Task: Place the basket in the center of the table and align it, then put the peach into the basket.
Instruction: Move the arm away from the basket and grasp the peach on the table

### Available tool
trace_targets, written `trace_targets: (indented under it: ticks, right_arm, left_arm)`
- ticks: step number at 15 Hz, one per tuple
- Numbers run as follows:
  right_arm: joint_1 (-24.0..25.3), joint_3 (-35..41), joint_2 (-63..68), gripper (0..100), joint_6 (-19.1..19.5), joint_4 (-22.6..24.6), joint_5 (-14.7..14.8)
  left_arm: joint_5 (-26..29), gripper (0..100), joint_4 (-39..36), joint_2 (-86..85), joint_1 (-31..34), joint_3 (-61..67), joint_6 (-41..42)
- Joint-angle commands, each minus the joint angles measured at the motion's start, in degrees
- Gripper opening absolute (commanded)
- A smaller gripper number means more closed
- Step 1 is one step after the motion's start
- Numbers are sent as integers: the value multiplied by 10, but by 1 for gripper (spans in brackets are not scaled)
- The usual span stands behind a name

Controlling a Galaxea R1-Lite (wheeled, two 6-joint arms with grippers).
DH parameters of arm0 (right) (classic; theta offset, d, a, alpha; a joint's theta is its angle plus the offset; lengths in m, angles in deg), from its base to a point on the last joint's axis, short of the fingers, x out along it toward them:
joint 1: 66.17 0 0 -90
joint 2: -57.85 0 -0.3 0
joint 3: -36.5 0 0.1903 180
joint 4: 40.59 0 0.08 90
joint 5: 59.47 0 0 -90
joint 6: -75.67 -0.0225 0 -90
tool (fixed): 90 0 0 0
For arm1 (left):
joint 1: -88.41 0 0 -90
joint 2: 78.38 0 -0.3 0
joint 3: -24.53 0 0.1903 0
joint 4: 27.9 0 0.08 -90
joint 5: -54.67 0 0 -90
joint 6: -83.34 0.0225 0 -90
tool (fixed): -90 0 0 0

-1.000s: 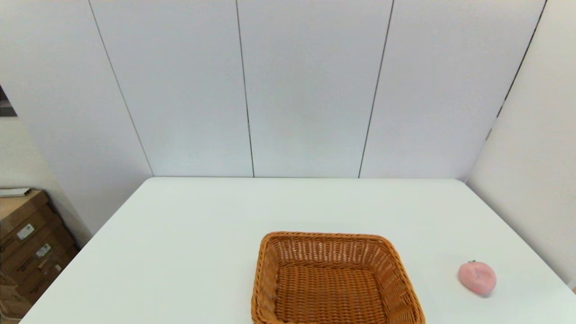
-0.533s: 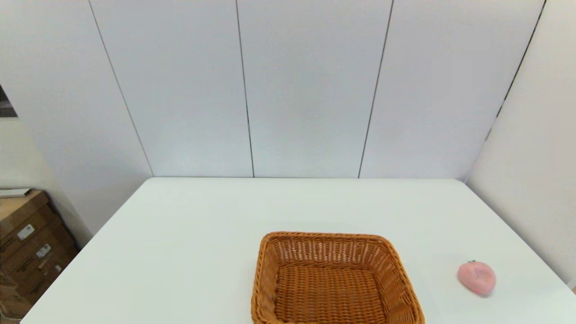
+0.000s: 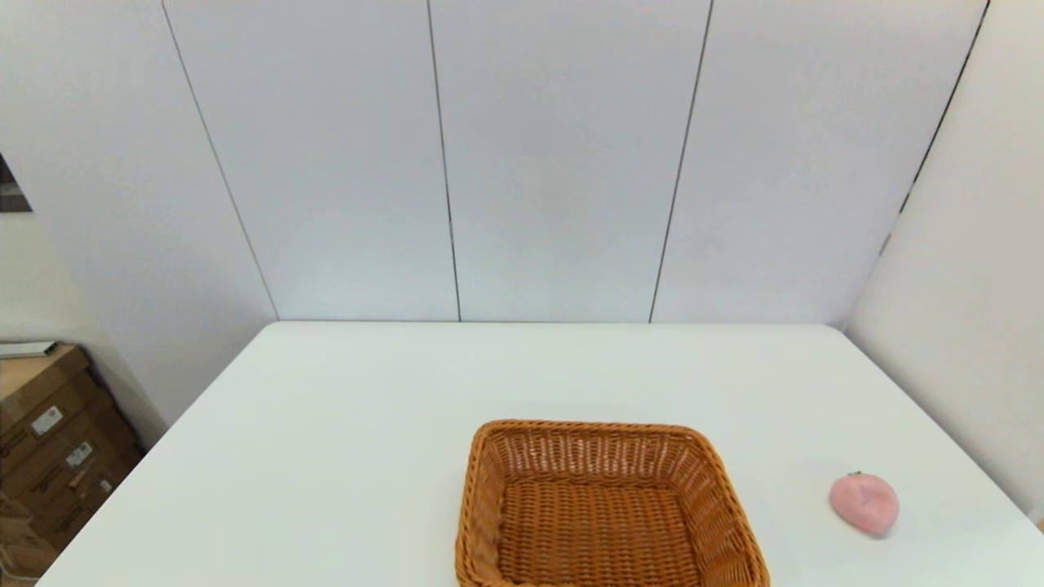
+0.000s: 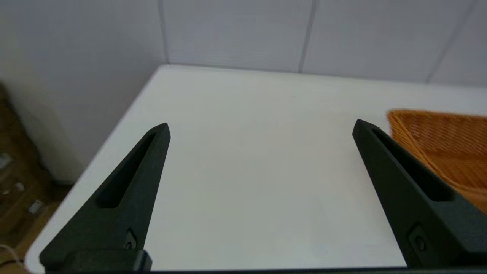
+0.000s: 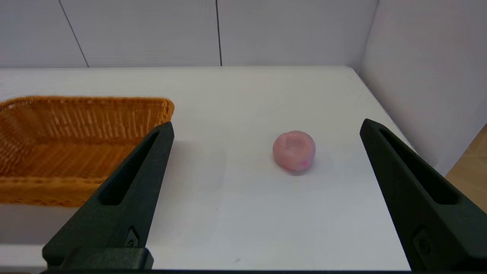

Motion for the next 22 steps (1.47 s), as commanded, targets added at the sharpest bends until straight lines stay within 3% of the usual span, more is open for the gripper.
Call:
trace_targets:
  ticks: [1, 2, 5, 9, 10, 11, 13, 17, 22]
  right_arm:
    - [5, -147, 134, 100, -5, -114, -13]
    - [6, -181, 213, 100, -6, -133, -13]
    - [5, -226, 540, 100, -3, -91, -8]
    - [3, -243, 850, 100, 2, 109, 58]
    - [3, -246, 883, 100, 1, 130, 69]
    - [0, -246, 958, 100, 2, 181, 99]
    - [-13, -246, 1034, 100, -1, 237, 110]
    - [-60, -262, 1117, 100, 4, 278, 110]
    - [-111, -277, 1139, 100, 14, 281, 106]
  left_arm:
    - [-13, 100, -11, -6, 0, 20, 10]
    - [-12, 100, -9, -6, 0, 20, 11]
    - [-11, 100, -9, -6, 0, 20, 10]
    - [-11, 100, -8, -6, 0, 20, 11]
    - [-11, 100, -8, -6, 0, 20, 11]
    - [-11, 100, -8, -6, 0, 20, 11]
    - [-11, 100, -8, -6, 0, 20, 10]
    - [-11, 100, -8, -6, 0, 20, 10]
    - [-11, 100, -8, -6, 0, 20, 10]
